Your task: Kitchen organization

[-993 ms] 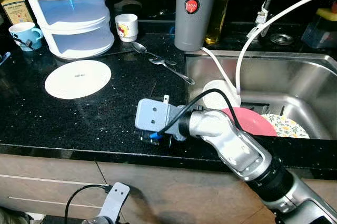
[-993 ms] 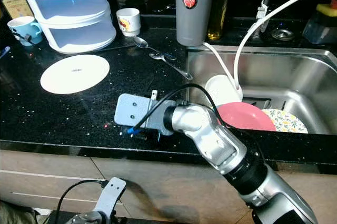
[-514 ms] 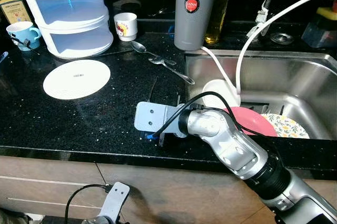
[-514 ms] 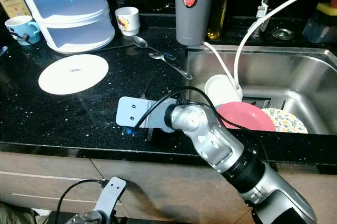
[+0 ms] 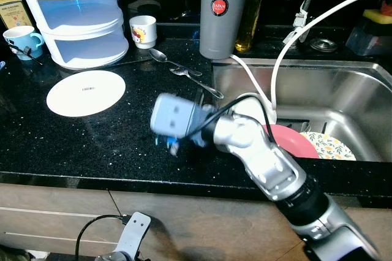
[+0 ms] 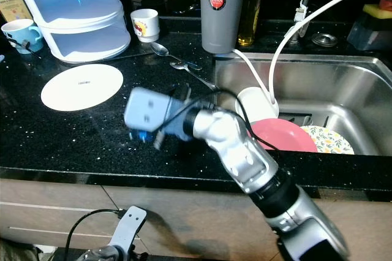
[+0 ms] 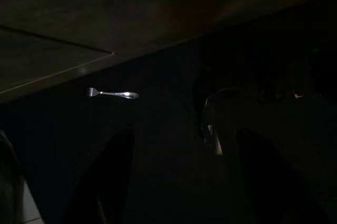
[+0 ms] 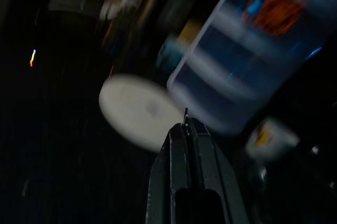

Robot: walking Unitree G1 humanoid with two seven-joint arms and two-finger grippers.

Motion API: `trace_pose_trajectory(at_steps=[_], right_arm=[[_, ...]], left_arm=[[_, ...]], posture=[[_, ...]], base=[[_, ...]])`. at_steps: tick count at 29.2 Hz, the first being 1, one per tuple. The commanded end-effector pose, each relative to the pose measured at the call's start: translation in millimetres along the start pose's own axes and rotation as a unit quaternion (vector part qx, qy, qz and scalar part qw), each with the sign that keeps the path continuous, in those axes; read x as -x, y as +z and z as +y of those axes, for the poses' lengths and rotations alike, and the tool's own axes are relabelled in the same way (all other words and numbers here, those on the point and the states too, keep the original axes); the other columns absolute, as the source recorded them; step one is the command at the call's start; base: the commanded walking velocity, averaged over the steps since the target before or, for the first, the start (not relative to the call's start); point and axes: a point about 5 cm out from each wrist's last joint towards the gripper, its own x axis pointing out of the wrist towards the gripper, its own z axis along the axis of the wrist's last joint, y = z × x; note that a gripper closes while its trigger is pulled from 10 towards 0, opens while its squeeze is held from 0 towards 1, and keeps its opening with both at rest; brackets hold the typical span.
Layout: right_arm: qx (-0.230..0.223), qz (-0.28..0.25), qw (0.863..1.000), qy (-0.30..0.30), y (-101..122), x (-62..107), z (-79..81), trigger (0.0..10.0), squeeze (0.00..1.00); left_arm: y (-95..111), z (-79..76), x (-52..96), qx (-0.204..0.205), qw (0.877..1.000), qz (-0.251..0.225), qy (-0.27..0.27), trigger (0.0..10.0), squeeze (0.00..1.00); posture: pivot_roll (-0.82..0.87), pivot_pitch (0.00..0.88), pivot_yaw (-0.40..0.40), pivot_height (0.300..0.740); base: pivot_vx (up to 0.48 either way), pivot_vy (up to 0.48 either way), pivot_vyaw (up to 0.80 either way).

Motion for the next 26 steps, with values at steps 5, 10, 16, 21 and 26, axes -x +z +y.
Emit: trace_pose_trajectory(at_steps=[5,10,16,21,26], right_arm=[[-0.107,-0.110,0.987,-0.042,23,9.3,-20.6,0.0,0.00],[-0.238,-0.185,0.944,-0.136,28,19.6,-48.8,0.0,0.00],[-0.218,-0.112,0.929,-0.279,0,53.5,-91.8,0.0,0.00],[-0.192,-0.078,0.932,-0.298,-5,61.6,-98.2,0.0,0.00],[-0.049,0.069,0.924,-0.372,-20,89.2,-120.1,0.0,0.00]], left_arm=[[-5,1.4,0.6,-0.003,1.000,0.010,0.003,10.0,0.00],[-5,1.9,0.7,-0.002,1.000,0.010,0.004,10.0,0.00],[-5,1.8,0.7,-0.002,1.000,0.010,0.003,10.0,0.00],[-5,1.8,0.7,-0.003,1.000,0.010,0.002,10.0,0.00],[-5,1.5,0.7,-0.002,1.000,0.010,0.001,10.0,0.00]], posture=[[-0.04,0.000,0.023,0.740],[-0.04,0.000,0.026,0.740],[-0.05,0.000,0.030,0.740],[-0.05,0.000,0.032,0.740],[-0.06,0.000,0.033,0.740]], base=[[0.000,0.000,0.00],[0.000,0.000,0.00],[0.000,0.000,0.00],[0.000,0.000,0.00],[0.000,0.000,0.00]])
